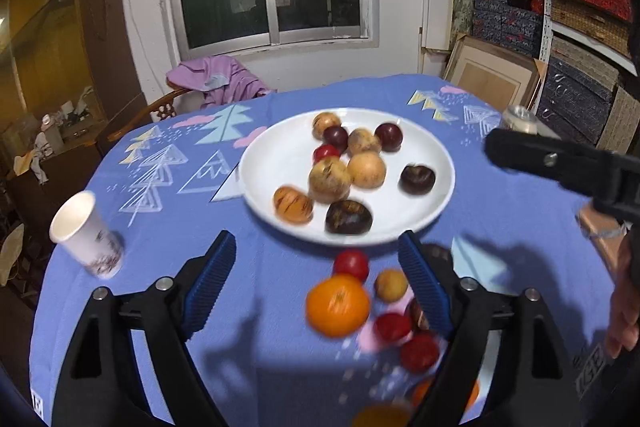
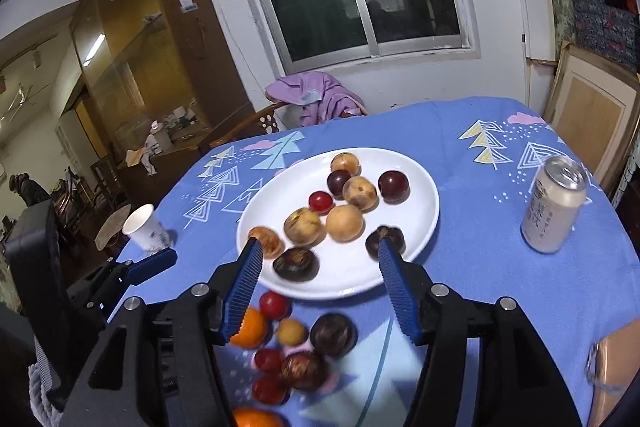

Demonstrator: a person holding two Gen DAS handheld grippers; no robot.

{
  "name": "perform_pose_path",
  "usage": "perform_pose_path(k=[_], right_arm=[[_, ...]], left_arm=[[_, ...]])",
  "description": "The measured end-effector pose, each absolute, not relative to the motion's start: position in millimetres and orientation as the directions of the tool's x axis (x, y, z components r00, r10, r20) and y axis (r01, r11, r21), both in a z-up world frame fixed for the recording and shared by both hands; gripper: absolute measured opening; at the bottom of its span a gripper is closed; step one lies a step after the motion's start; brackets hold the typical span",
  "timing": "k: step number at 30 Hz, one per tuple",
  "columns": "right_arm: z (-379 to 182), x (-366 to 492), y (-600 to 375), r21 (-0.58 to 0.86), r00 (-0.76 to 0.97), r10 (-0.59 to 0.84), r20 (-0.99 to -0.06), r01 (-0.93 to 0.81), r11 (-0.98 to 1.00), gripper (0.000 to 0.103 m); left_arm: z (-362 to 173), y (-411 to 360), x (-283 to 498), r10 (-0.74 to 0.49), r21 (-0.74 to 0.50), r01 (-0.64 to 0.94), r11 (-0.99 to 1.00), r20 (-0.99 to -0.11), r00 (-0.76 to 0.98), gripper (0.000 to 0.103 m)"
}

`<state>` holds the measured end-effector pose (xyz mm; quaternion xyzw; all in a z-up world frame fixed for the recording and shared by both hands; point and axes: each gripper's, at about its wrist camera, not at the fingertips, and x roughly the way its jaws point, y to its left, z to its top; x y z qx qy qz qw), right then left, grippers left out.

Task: Organize fruits
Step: 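Move both open tools back toward the remaining oranges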

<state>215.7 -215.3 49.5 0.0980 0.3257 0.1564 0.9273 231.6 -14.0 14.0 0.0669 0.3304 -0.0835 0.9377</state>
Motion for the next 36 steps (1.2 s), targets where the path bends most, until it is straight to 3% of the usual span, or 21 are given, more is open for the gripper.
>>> perform_pose_path(k=[11, 24, 31, 36], right_arm=[[11, 116, -218, 0.259, 0.715, 0.385, -0.583, -0.285, 0.923, 0.069], [2, 113, -210, 0.253, 0.685, 0.389, -0.616, -0.295, 0.921, 0.069], [1, 114, -210, 0.256, 0.682, 0.39, -0.619, -0.295, 0.921, 0.069], [3, 113, -210, 0.26, 0.683, 0.397, -0.613, -0.3, 0.918, 0.069]], left_arm=[[-22, 16, 141, -0.092, 0.094, 0.197, 0.976, -0.644, 0.759, 0.083], [-42, -8, 143, -0.142, 0.115, 0.306, 0.945, -0.699, 0.701, 0.086], [-34, 7, 148, -0.063, 0.154, 0.22, 0.963, -0.667, 0.742, 0.09], [-25, 30, 149, -0.096, 0.058, 0.18, 0.982, -0.667, 0.738, 0.089]])
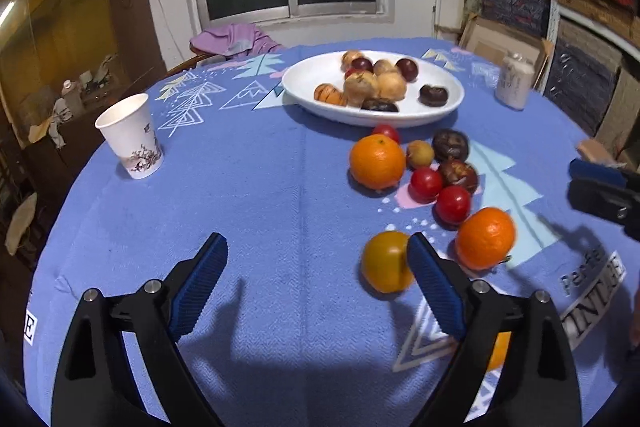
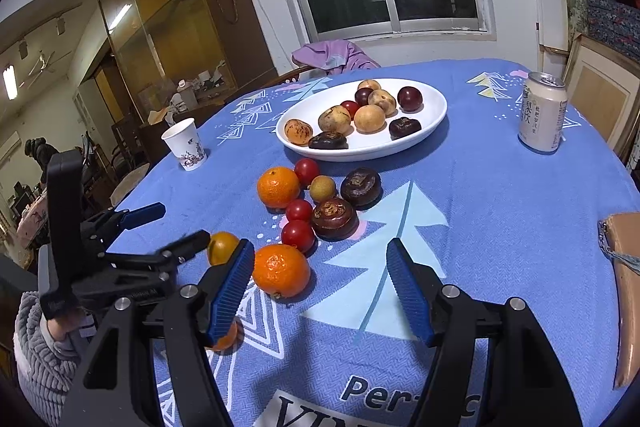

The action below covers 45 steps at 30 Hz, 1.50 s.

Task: Organize fruits
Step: 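Move both open tools back toward the remaining oranges, then grasp a yellow-orange fruit with the left tool while the right tool grasps a mandarin orange, then lower the yellow-orange fruit onto the plate with the left tool while the right tool releases its orange there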

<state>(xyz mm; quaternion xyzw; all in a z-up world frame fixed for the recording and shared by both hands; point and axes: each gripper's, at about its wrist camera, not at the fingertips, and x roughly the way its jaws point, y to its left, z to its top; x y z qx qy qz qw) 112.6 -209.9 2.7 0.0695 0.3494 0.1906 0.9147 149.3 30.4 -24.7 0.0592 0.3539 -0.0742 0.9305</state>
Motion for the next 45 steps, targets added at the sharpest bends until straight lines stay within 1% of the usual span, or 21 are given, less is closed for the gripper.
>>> perform_pose_path(k=[2, 5, 8, 13, 16, 19, 23, 26, 29, 30, 32, 34, 36, 42, 45], right_arm=[[3, 112, -209, 0.259, 0.68, 0.401, -0.614, -0.306, 0.916, 0.069], [2, 111, -205, 0.249, 0.673, 0.404, -0.62, -0.319, 0.914, 0.069], [1, 109, -201, 0.24, 0.666, 0.41, -0.623, -0.336, 0.911, 0.069], [-5, 105, -185, 0.214, 0.636, 0.427, -0.642, -0.386, 0.897, 0.069], [-8, 100, -174, 0.201, 0.611, 0.447, -0.653, -0.429, 0.881, 0.069], [-14, 93, -159, 0.189, 0.571, 0.471, -0.672, -0.483, 0.855, 0.069], [-24, 85, -139, 0.14, 0.535, 0.465, -0.705, -0.537, 0.832, 0.069], [-27, 86, -135, 0.143, 0.518, 0.468, -0.716, -0.547, 0.825, 0.069], [-30, 84, -131, 0.137, 0.51, 0.466, -0.723, -0.555, 0.82, 0.066], [-31, 84, -129, 0.133, 0.505, 0.465, -0.727, -0.561, 0.817, 0.064], [-34, 83, -123, 0.124, 0.486, 0.462, -0.742, -0.578, 0.807, 0.058], [-37, 84, -118, 0.117, 0.469, 0.455, -0.757, -0.588, 0.8, 0.044], [-37, 83, -117, 0.124, 0.459, 0.463, -0.758, -0.596, 0.793, 0.039], [-37, 81, -116, 0.127, 0.459, 0.467, -0.756, -0.597, 0.792, 0.038], [-36, 82, -119, 0.138, 0.461, 0.472, -0.751, -0.591, 0.795, 0.038]], left_arm=[[-24, 21, 144, -0.116, 0.08, 0.222, 0.972, -0.656, 0.745, 0.089], [-36, 5, 143, -0.089, 0.151, 0.258, 0.954, -0.681, 0.727, 0.089], [-45, 1, 146, -0.09, 0.154, 0.277, 0.948, -0.708, 0.701, 0.081], [-49, 18, 157, -0.135, 0.052, 0.254, 0.966, -0.735, 0.665, 0.059], [-50, 25, 160, -0.142, 0.022, 0.235, 0.972, -0.741, 0.657, 0.052], [-50, 28, 161, -0.137, 0.019, 0.226, 0.974, -0.745, 0.653, 0.047], [-50, 32, 156, -0.134, 0.016, 0.219, 0.976, -0.749, 0.649, 0.044], [-52, 36, 151, -0.133, 0.012, 0.216, 0.976, -0.752, 0.645, 0.044], [-53, 43, 148, -0.145, -0.013, 0.208, 0.978, -0.757, 0.637, 0.043], [-53, 46, 148, -0.148, -0.022, 0.202, 0.979, -0.758, 0.635, 0.039], [-53, 49, 149, -0.161, -0.044, 0.197, 0.979, -0.759, 0.631, 0.038], [-53, 49, 148, -0.161, -0.044, 0.197, 0.979, -0.758, 0.632, 0.038], [-54, 47, 148, -0.156, -0.036, 0.198, 0.98, -0.757, 0.634, 0.038], [-53, 45, 147, -0.158, -0.033, 0.203, 0.979, -0.752, 0.64, 0.038], [-49, 40, 143, -0.152, -0.011, 0.213, 0.977, -0.734, 0.661, 0.038]])
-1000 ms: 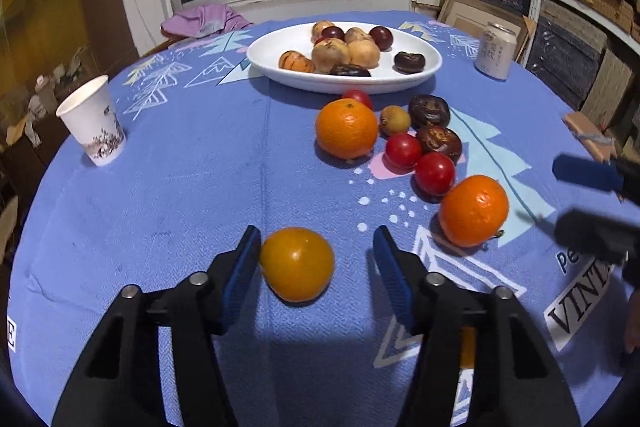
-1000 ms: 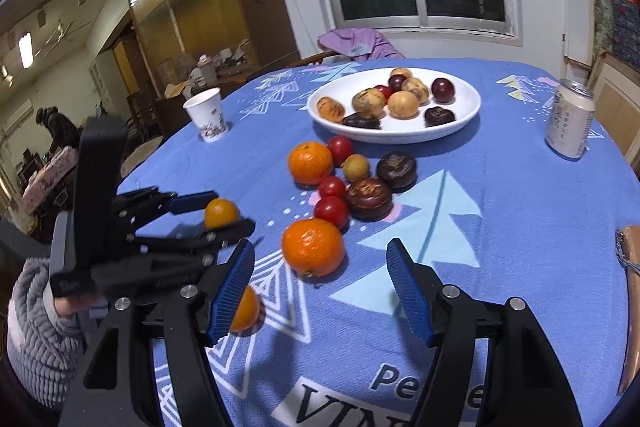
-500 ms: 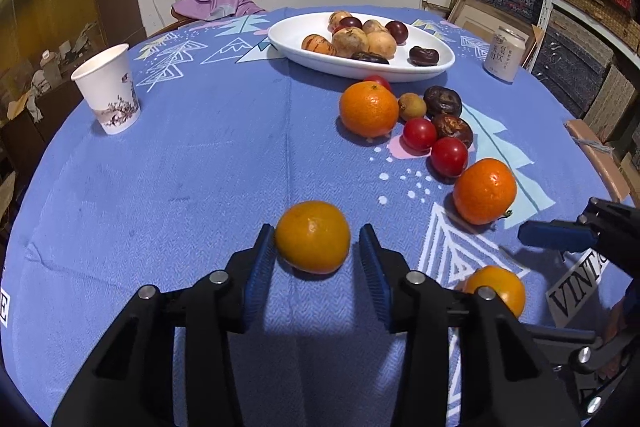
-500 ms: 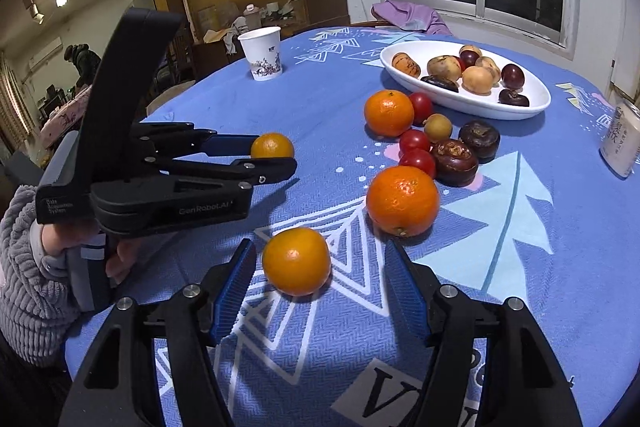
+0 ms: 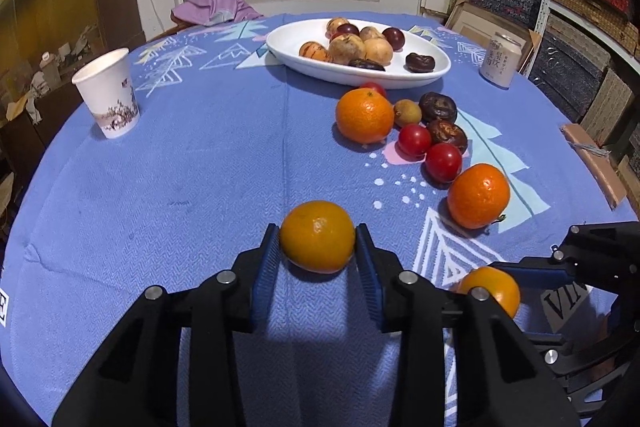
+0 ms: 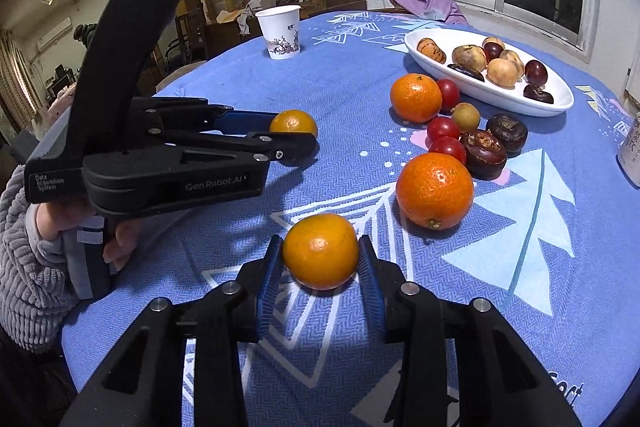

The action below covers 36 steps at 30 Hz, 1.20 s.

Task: Organize fruits
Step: 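Lower the yellow-orange fruit onto the plate with the left tool while the right tool releases its orange there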

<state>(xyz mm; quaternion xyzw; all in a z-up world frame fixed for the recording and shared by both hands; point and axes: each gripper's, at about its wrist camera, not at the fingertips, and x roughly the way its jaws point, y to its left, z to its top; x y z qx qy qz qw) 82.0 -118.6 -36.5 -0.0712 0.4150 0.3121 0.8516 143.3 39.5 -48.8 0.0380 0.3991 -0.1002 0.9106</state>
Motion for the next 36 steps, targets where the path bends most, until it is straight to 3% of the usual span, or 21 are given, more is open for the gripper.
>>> perform_pose_path(k=[10, 16, 22, 36], right_arm=[[6, 98, -158, 0.22, 0.548, 0.528, -0.649, -0.529, 0.82, 0.038], [65, 149, -204, 0.2, 0.685, 0.443, -0.579, -0.408, 0.891, 0.038], [95, 213, -232, 0.246, 0.763, 0.385, -0.52, -0.298, 0.923, 0.038], [6, 299, -196, 0.176, 0.653, 0.304, -0.694, -0.255, 0.951, 0.038]], left_arm=[[-7, 27, 163, -0.169, -0.009, 0.22, 0.976, -0.668, 0.724, 0.038], [43, 5, 211, -0.179, 0.013, 0.235, 0.972, -0.606, 0.775, 0.038], [54, -10, 264, -0.184, -0.008, 0.224, 0.974, -0.602, 0.777, 0.038], [-13, -20, 346, -0.141, -0.005, 0.188, 0.982, -0.679, 0.72, 0.038]])
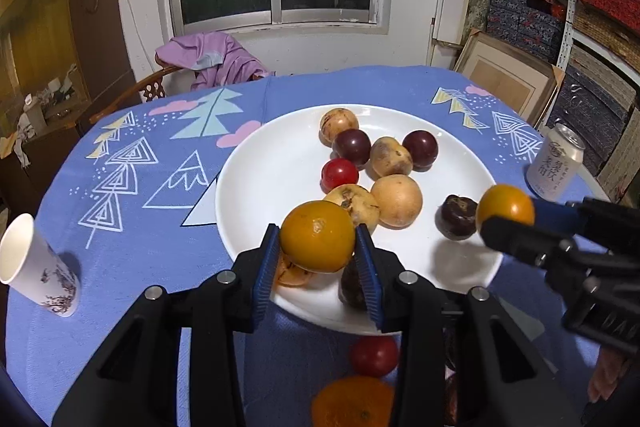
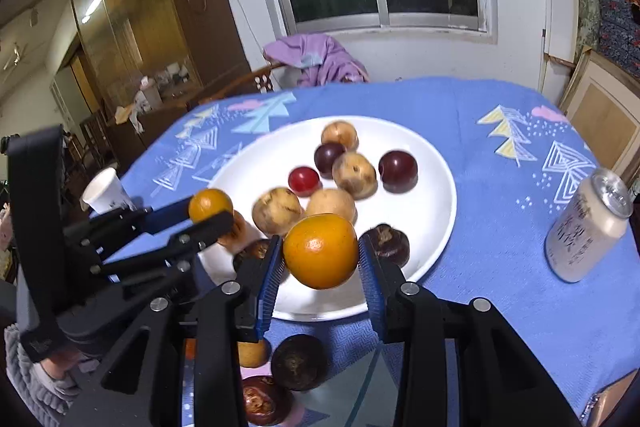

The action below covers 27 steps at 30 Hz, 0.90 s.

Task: Organize fruits
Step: 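Lower the yellow-orange fruit onto the plate with the left tool while the right tool releases its orange there, then move both open tools back toward the fruit cluster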

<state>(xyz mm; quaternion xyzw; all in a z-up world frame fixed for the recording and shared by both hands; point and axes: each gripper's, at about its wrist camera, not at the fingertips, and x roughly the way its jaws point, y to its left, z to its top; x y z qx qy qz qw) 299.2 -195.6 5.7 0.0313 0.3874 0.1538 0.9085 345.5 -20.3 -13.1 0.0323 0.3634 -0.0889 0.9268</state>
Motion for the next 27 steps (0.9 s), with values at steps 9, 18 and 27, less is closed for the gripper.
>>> perform_pose_path(k=[9, 18, 27], right_arm=[[-19, 306, -184, 0.112, 0.636, 0.254, -0.729, -0.256, 0.96, 0.038], [-14, 305, -188, 0.117, 0.647, 0.252, -0.72, -0.245, 0.962, 0.041], [0, 297, -189, 0.128, 0.663, 0.267, -0.7, -0.252, 0.959, 0.046]], left_arm=[[-20, -24, 351, -0.131, 0.018, 0.192, 0.981, -0.669, 0.731, 0.038], [-15, -27, 343, -0.125, 0.037, 0.194, 0.98, -0.642, 0.756, 0.042], [-6, -31, 332, -0.091, 0.092, 0.184, 0.979, -0.61, 0.788, 0.061]])
